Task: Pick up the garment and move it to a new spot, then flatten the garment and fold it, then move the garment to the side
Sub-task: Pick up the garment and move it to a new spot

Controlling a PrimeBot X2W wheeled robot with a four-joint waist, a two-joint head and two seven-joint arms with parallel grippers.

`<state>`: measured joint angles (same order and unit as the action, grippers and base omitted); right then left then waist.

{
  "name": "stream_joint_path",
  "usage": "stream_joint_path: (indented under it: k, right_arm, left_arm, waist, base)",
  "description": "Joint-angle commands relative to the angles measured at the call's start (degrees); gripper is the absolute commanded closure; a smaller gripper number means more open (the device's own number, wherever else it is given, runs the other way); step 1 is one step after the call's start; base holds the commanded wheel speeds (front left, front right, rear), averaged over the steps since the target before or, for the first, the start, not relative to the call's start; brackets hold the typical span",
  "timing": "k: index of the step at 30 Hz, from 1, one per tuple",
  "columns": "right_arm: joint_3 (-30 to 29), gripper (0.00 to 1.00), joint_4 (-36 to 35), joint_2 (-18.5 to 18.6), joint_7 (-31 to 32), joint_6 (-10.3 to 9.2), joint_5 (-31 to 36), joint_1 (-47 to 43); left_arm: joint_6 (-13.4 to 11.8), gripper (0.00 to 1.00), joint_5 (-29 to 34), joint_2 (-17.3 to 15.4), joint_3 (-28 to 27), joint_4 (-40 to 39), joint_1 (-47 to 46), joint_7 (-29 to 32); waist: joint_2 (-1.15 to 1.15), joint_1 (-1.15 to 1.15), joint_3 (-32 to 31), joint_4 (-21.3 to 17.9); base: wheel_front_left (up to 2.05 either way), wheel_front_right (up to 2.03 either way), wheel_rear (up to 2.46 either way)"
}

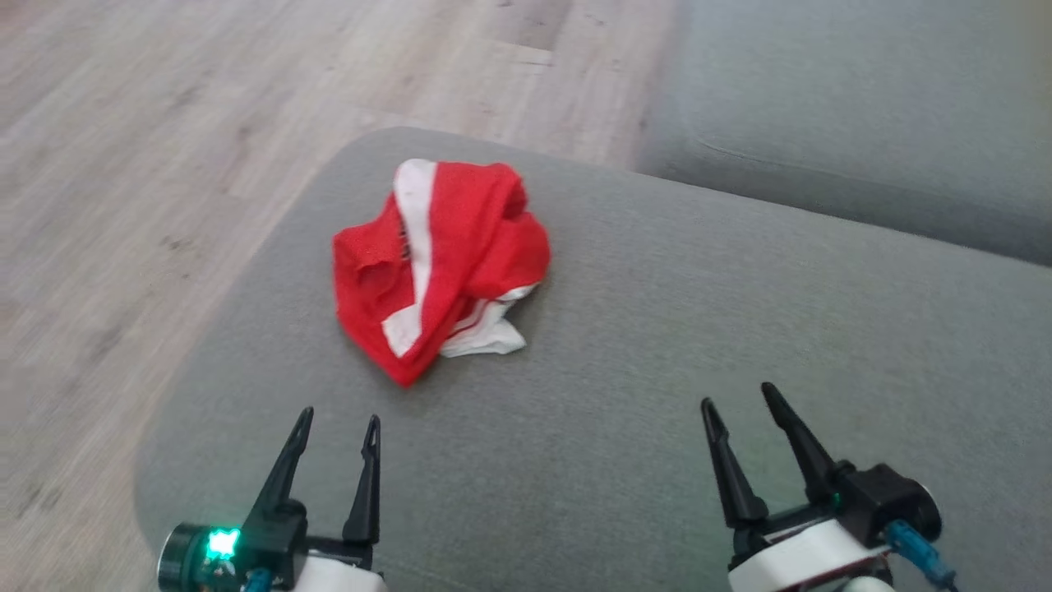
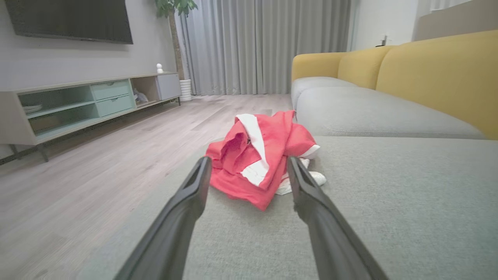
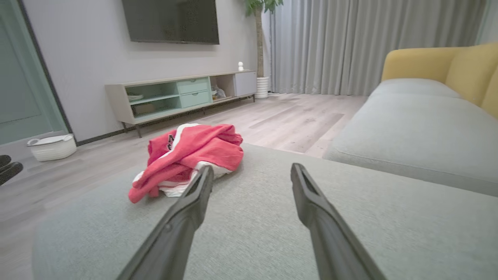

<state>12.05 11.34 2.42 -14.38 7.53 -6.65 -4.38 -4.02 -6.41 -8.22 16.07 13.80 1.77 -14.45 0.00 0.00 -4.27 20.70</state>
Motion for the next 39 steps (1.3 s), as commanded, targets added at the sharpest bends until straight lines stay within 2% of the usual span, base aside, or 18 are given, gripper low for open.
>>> stream_joint_path:
  k: [1, 10, 16, 21, 26, 28, 30, 32, 35, 39]
  right_arm:
    - [1.57, 0.0, -2.05, 0.45, -0.62, -0.04, -0.59, 1.5]
    - [2.48, 0.0, -1.97, 0.45, -0.62, -0.04, -1.82, 1.33]
    - [2.79, 0.0, -1.83, 0.45, -0.62, -0.04, -2.69, 2.29]
    - [3.35, 0.0, -2.65, 0.45, -0.62, -0.04, -1.74, 4.95]
    - [2.28, 0.0, -3.2, 0.45, -0.62, -0.04, 0.08, 7.64]
    - [2.04, 0.0, -3.45, 0.45, -0.62, -0.04, 0.71, 8.92]
    - [2.16, 0.0, -3.65, 0.45, -0.62, -0.04, 1.28, 10.18]
    - [2.51, 0.0, -3.83, 0.45, -0.62, -0.04, 1.61, 11.35]
    - [2.35, 0.0, -4.16, 0.45, -0.62, -0.04, 1.58, 12.62]
    - [2.91, 0.0, -4.6, 0.45, -0.62, -0.04, 1.6, 13.81]
  left_arm:
    - [0.02, 0.0, 0.33, -0.27, -2.55, -1.89, -1.77, -0.55]
    - [0.38, 0.0, -0.06, -0.38, -3.4, -1.94, -1.43, -0.55]
    - [2.26, 0.0, 0.67, -2.09, -3.12, -1.6, -4.55, -0.55]
    - [6.5, 0.0, 0.55, -5.07, -3.09, 0.33, -15.31, 0.75]
    - [10.66, 0.0, -2.56, -8.38, -1.84, 7.01, -30.23, 8.93]
    - [11.25, 0.0, -5.41, -9.6, -0.97, 10.45, -35.93, 12.58]
    - [11.43, 0.0, -6.47, -12.12, 2.38, 13.14, -41.37, 14.93]
    - [11.46, 0.0, -10.18, -13.71, 5.17, 15.85, -45.59, 17.18]
    - [11.48, 0.0, -15.1, -16.47, 9.3, 19.93, -50.8, 20.68]
    - [11.49, 0.0, -21.31, -18.02, 11.47, 25.66, -54.77, 22.41]
  waist:
    - [0.0, 0.0, -0.21, 2.07]
    - [0.0, 0.0, 0.41, 4.18]
    - [0.0, 0.0, 2.68, 2.69]
    - [0.0, 0.0, 7.56, -0.47]
    - [0.0, 0.0, 13.13, -3.62]
    - [0.0, 0.0, 15.21, -4.94]
    - [0.0, 0.0, 17.13, -6.31]
    - [0.0, 0.0, 18.86, -7.67]
    - [0.0, 0.0, 20.86, -9.13]
    - [0.0, 0.0, 22.91, -10.81]
  base:
    - [0.0, 0.0, 0.0]
    - [0.0, 0.0, 0.0]
    - [0.0, 0.0, 0.0]
    - [0.0, 0.0, 0.0]
    - [0.0, 0.0, 0.0]
    - [0.0, 0.0, 0.0]
    - [0.0, 0.0, 0.0]
    - [0.0, 0.0, 0.0]
    - [0.0, 0.0, 0.0]
    - [0.0, 0.0, 0.0]
